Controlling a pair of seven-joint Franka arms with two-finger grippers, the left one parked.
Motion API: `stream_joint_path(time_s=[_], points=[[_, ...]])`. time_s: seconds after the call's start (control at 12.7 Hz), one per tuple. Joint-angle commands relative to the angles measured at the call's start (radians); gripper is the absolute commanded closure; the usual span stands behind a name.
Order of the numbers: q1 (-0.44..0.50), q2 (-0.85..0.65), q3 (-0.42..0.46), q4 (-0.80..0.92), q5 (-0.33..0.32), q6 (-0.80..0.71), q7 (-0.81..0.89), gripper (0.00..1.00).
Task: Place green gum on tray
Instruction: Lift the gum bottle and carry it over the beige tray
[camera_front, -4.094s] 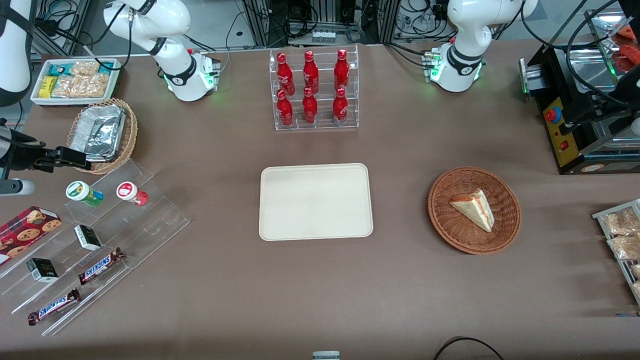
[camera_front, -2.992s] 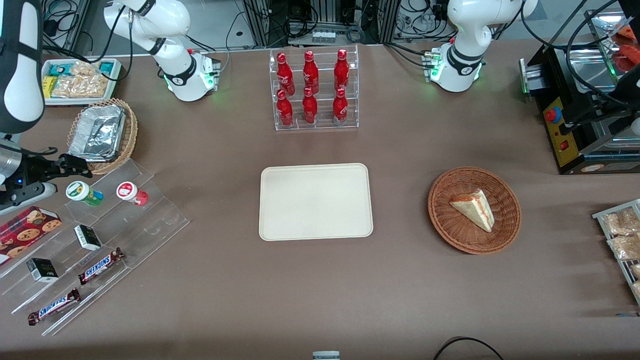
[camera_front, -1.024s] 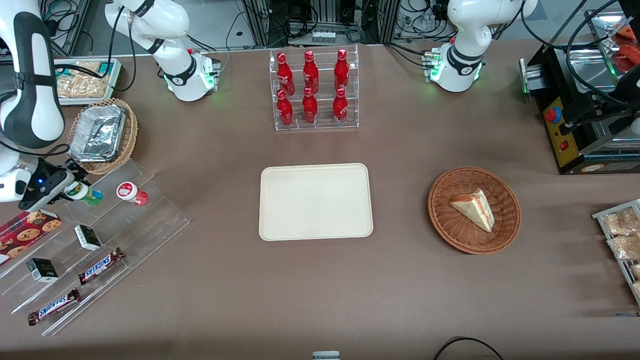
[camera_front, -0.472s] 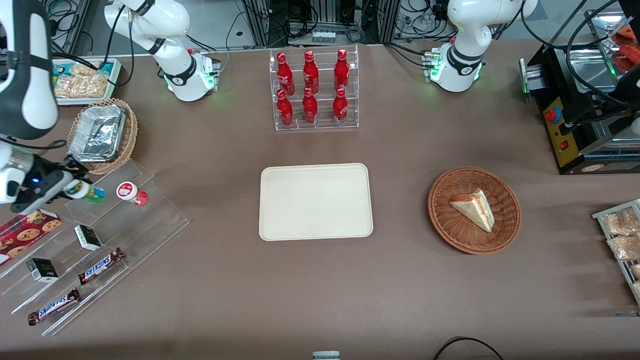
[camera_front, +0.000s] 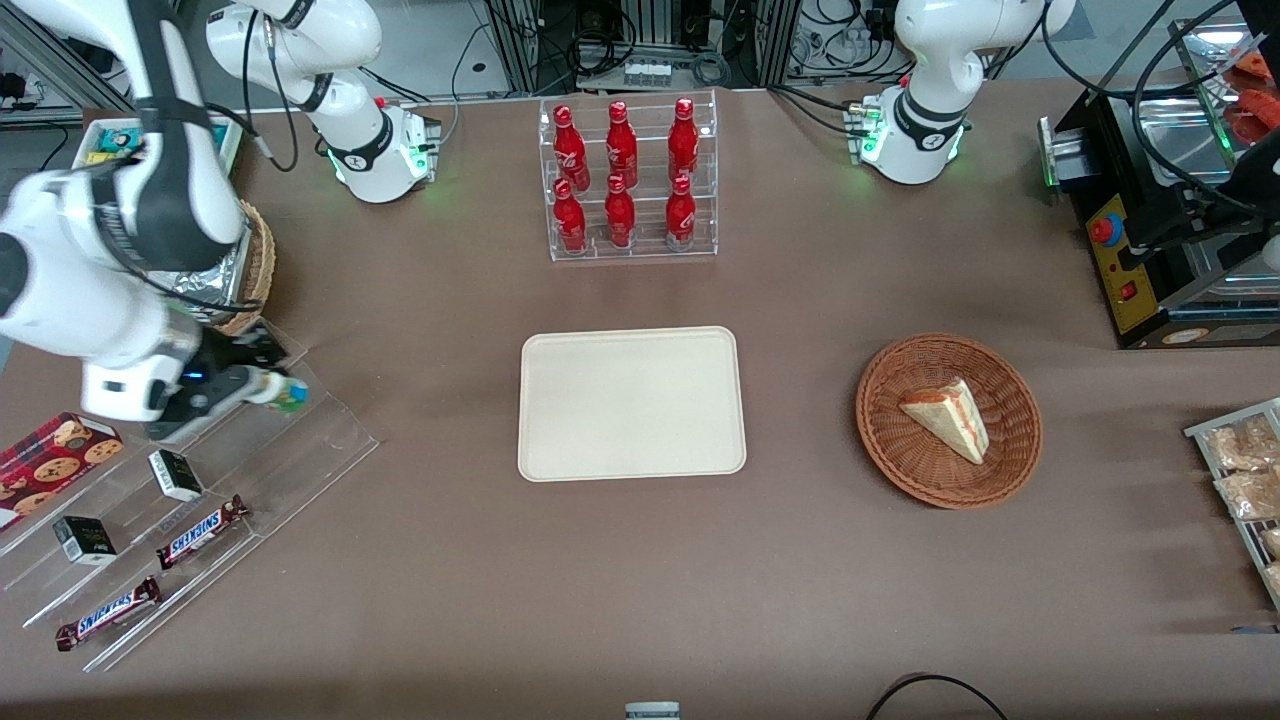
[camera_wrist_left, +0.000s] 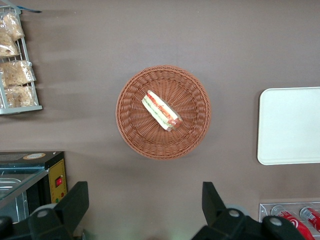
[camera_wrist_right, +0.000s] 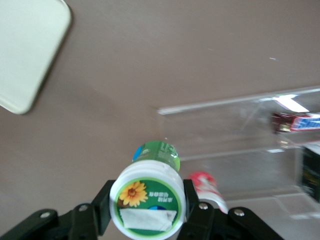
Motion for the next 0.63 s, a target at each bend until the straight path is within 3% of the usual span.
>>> stream_joint_path(time_s=[0.0,0.31,0.55], points=[[0.103,0.042,-0.01,0.021,0.055,-0.01,0.163,1.0],[0.289,0.212,-0.01,0.157,0.084,0.031,0.499,1.0],[0.399,0.341,-0.011,0.259,0.147,0.076,0.708,1.0]])
